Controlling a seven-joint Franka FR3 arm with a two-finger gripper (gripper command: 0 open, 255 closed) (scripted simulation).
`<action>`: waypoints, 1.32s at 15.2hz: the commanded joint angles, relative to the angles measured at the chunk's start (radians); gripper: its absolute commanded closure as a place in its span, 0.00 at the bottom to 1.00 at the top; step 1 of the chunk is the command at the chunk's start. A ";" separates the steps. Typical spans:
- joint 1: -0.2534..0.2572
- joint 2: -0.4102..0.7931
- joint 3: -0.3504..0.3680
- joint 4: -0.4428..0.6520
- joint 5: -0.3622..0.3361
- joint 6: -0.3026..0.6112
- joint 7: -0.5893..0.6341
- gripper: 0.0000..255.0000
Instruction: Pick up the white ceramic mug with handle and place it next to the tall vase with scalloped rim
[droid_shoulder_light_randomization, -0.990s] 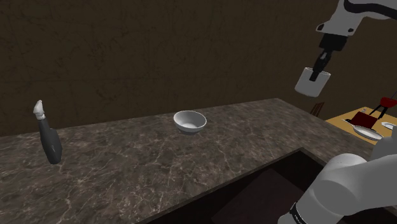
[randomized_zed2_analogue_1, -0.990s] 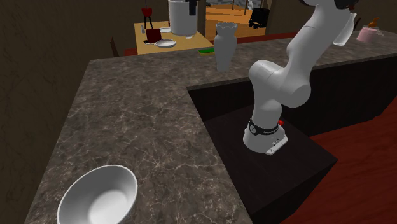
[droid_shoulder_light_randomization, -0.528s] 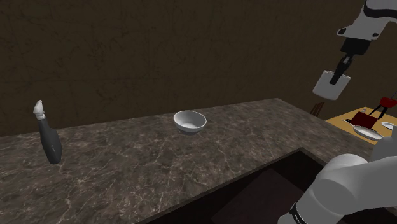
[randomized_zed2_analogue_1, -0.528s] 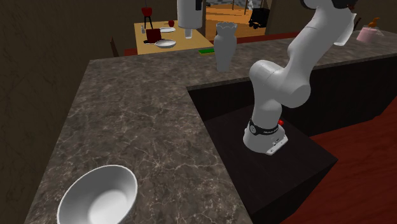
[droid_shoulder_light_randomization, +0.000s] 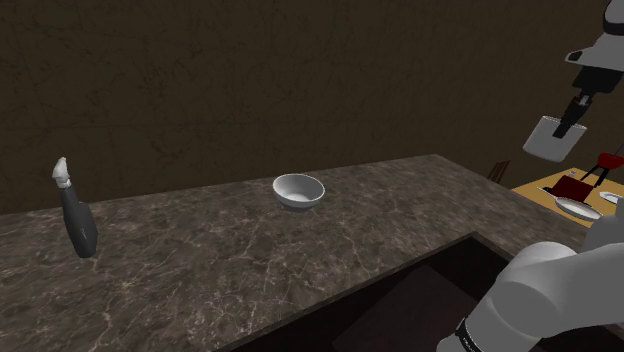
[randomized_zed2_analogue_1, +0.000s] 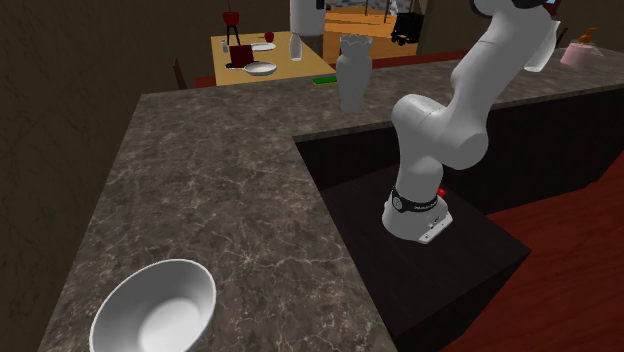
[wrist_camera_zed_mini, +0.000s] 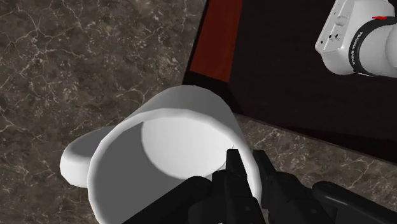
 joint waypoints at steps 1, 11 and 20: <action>0.020 0.034 -0.066 0.053 -0.015 0.004 -0.060 1.00; 0.218 0.184 -0.494 0.348 -0.042 0.005 -0.361 1.00; 0.361 0.174 -0.703 0.406 -0.077 0.049 -0.441 1.00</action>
